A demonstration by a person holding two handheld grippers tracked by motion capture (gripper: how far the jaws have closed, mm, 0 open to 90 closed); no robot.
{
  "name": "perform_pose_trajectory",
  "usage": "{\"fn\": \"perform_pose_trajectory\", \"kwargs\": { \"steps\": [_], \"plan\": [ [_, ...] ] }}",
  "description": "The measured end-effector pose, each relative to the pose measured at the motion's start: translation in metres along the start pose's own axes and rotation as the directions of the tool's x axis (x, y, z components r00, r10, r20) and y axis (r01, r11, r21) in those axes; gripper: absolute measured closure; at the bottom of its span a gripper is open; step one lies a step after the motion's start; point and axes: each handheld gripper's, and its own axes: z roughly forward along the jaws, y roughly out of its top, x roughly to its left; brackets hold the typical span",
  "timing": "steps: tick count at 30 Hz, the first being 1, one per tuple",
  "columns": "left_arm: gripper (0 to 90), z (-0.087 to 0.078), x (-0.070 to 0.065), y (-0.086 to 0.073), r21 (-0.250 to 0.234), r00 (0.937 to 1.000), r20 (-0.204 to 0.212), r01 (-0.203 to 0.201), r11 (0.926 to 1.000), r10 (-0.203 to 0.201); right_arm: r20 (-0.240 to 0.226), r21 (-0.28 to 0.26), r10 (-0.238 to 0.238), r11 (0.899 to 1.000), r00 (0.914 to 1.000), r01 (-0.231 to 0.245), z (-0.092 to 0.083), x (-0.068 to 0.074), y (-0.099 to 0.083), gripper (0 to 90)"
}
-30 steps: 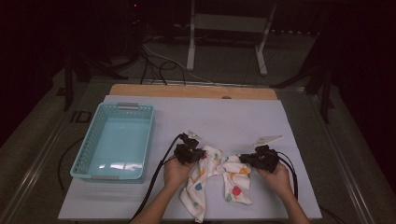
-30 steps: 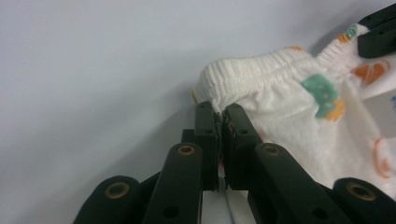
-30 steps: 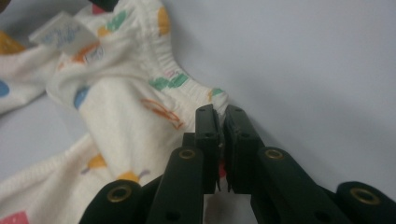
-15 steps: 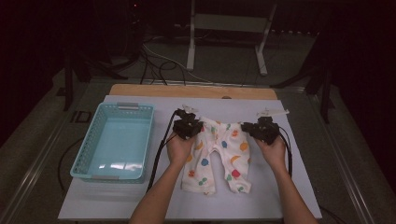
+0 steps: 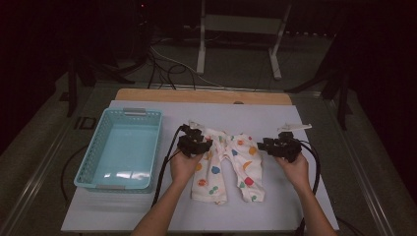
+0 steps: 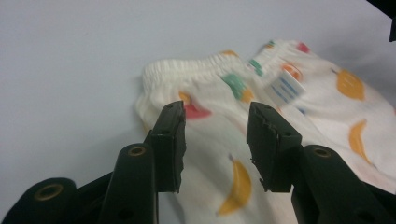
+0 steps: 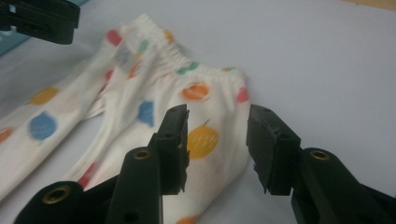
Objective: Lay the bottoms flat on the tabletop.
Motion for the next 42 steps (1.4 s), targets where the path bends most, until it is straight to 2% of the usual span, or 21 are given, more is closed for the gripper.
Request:
{"fn": "perform_pose_trajectory", "kwargs": {
  "steps": [3, 6, 12, 13, 14, 16, 17, 19, 20, 21, 25, 28, 30, 31, 34, 37, 38, 39, 40, 41, 42],
  "plan": [
    [56.9, -0.007, -0.003, -0.008, 0.003, 0.9995, 0.014, -0.028, 0.9996, 0.028, -0.017, -0.006, -0.002, 1.000, 0.9999, 0.002, -0.008, 0.005, -0.008, 57.2],
    [55.8, -0.012, -0.005, -0.018, 0.000, 0.9987, 0.035, -0.037, 0.9993, 0.037, -0.033, -0.006, -0.025, 1.000, 0.9991, 0.024, -0.016, 0.012, -0.018, 56.0],
    [54.6, -0.019, -0.014, -0.036, 0.004, 0.9951, 0.067, -0.073, 0.9973, 0.073, -0.036, -0.015, -0.034, 0.999, 0.9988, 0.034, -0.023, 0.019, -0.033, 55.7],
    [54.5, -0.022, -0.019, -0.046, 0.006, 0.9928, 0.087, -0.083, 0.9965, 0.082, -0.057, 0.002, -0.039, 0.999, 0.9976, 0.039, -0.026, 0.026, -0.043, 54.7],
    [54.0, -0.022, -0.019, -0.046, 0.006, 0.9928, 0.087, -0.083, 0.9965, 0.082, -0.057, 0.002, -0.039, 0.999, 0.9976, 0.039, -0.026, 0.026, -0.043, 54.7],
    [53.9, -0.025, -0.023, -0.055, 0.011, 0.9902, 0.105, -0.094, 0.9955, 0.092, -0.070, -0.013, -0.038, 0.999, 0.9969, 0.037, -0.031, 0.032, -0.050, 54.9],
    [53.7, -0.029, -0.025, -0.063, 0.009, 0.9880, 0.115, -0.105, 0.9945, 0.103, -0.077, -0.011, -0.054, 0.998, 0.9956, 0.054, -0.033, 0.038, -0.060, 54.6],
    [53.6, -0.032, -0.027, -0.071, 0.012, 0.9873, 0.124, -0.102, 0.9947, 0.100, -0.083, 0.010, -0.063, 0.998, 0.9945, 0.064, -0.035, 0.043, -0.066, 54.1],
    [53.7, -0.032, -0.027, -0.071, 0.012, 0.9873, 0.124, -0.102, 0.9947, 0.100, -0.079, -0.002, -0.076, 0.997, 0.9940, 0.076, -0.038, 0.047, -0.068, 54.7],
    [53.6, -0.036, -0.029, -0.079, 0.017, 0.9864, 0.120, -0.115, 0.9932, 0.112, -0.088, -0.024, -0.084, 0.996, 0.9926, 0.082, -0.040, 0.050, -0.070, 54.7],
    [53.9, -0.041, -0.031, -0.089, 0.029, 0.9840, 0.127, -0.130, 0.9911, 0.126, -0.109, -0.022, -0.081, 0.997, 0.9907, 0.079, -0.045, 0.056, -0.080, 53.7],
    [55.7, -0.046, -0.032, -0.097, 0.051, 0.9794, 0.149, -0.145, 0.9880, 0.136, -0.118, -0.006, -0.085, 0.996, 0.9894, 0.085, -0.047, 0.060, -0.084, 52.5],
    [56.9, -0.048, -0.032, -0.102, 0.068, 0.9775, 0.155, -0.155, 0.9856, 0.143, -0.134, -0.019, -0.076, 0.997, 0.9880, 0.075, -0.050, 0.062, -0.089, 52.3],
    [57.3, -0.049, -0.032, -0.104, 0.072, 0.9761, 0.161, -0.159, 0.9847, 0.146, -0.154, -0.005, -0.071, 0.997, 0.9855, 0.071, -0.050, 0.065, -0.094, 51.1],
    [57.9, -0.052, -0.036, -0.113, 0.089, 0.9696, 0.170, -0.193, 0.9772, 0.176, -0.176, 0.002, -0.082, 0.997, 0.9810, 0.083, -0.048, 0.070, -0.101, 50.9],
    [58.7, -0.054, -0.038, -0.115, 0.085, 0.9672, 0.163, -0.210, 0.9739, 0.195, -0.184, 0.024, -0.092, 0.995, 0.9786, 0.098, -0.047, 0.073, -0.104, 50.9],
    [60.5, -0.055, -0.039, -0.116, 0.085, 0.9651, 0.154, -0.226, 0.9704, 0.212, -0.188, 0.031, -0.095, 0.994, 0.9776, 0.102, -0.045, 0.074, -0.106, 51.5],
    [67.5, -0.056, -0.042, -0.118, 0.087, 0.9576, 0.136, -0.267, 0.9598, 0.254, -0.195, 0.048, -0.100, 0.993, 0.9757, 0.112, -0.043, 0.075, -0.107, 53.3],
    [70.9, -0.056, -0.042, -0.118, 0.087, 0.9576, 0.136, -0.267, 0.9598, 0.254, -0.195, 0.048, -0.100, 0.993, 0.9757, 0.112, -0.043, 0.075, -0.107, 53.3],
    [76.3, -0.057, -0.044, -0.118, 0.088, 0.9527, 0.130, -0.287, 0.9539, 0.275, -0.199, 0.051, -0.114, 0.991, 0.9734, 0.126, -0.041, 0.076, -0.107, 58.7],
    [81.1, -0.057, -0.046, -0.119, 0.089, 0.9459, 0.129, -0.310, 0.9465, 0.298, -0.199, 0.055, -0.107, 0.991, 0.9740, 0.121, -0.041, 0.077, -0.106, 61.6]
  ]
}}
